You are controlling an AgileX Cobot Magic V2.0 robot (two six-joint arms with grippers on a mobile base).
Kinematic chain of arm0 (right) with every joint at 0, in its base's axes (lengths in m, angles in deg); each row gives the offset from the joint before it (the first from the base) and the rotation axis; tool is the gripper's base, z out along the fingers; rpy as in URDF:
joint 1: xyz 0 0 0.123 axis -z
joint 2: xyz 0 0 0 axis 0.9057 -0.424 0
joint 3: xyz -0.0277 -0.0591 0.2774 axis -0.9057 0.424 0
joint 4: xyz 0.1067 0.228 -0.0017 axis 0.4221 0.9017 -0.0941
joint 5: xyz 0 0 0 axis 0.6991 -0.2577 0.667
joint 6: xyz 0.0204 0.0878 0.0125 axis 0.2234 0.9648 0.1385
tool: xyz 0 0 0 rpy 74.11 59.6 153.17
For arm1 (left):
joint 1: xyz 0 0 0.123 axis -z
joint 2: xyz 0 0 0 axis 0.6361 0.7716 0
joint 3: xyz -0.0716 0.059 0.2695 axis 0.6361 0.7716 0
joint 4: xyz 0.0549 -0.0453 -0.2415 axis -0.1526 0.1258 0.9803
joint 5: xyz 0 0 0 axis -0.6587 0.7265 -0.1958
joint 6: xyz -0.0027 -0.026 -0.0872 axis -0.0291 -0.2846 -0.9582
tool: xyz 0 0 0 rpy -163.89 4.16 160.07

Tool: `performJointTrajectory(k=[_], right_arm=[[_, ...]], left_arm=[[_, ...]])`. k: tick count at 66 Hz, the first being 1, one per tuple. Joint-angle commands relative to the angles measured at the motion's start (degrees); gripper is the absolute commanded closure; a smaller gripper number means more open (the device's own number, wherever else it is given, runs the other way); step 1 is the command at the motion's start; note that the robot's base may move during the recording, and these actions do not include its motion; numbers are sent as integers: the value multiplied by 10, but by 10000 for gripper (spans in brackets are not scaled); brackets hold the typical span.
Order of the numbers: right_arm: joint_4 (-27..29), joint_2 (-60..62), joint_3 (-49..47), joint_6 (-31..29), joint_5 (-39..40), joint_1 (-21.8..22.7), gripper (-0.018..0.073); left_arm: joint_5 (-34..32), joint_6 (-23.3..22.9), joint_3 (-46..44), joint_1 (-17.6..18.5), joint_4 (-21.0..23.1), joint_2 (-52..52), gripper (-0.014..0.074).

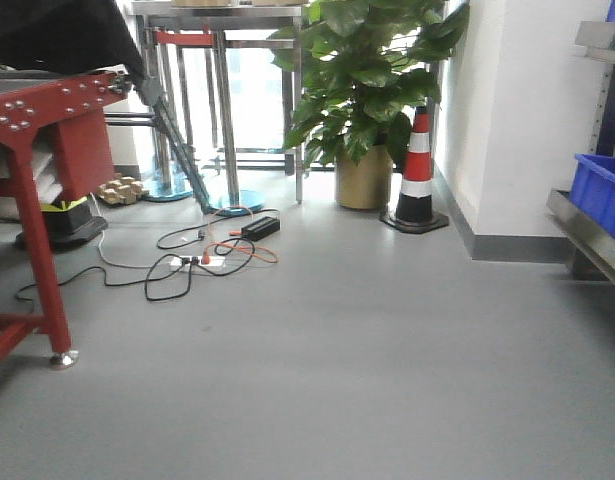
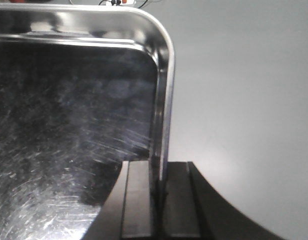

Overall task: Stack silver trays without gaps
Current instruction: 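Hold the tray while driving the base to the second shelf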

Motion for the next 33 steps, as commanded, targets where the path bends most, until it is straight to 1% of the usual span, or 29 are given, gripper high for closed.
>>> performJointTrajectory(k=[1,33], right_arm=[[-8,2,0,-8,33,-3,585],[-8,2,0,-8,35,-3,585]], left_arm=[[-13,2,-2,4,-17,-5,612],[-13,2,-2,4,-17,-5,612]])
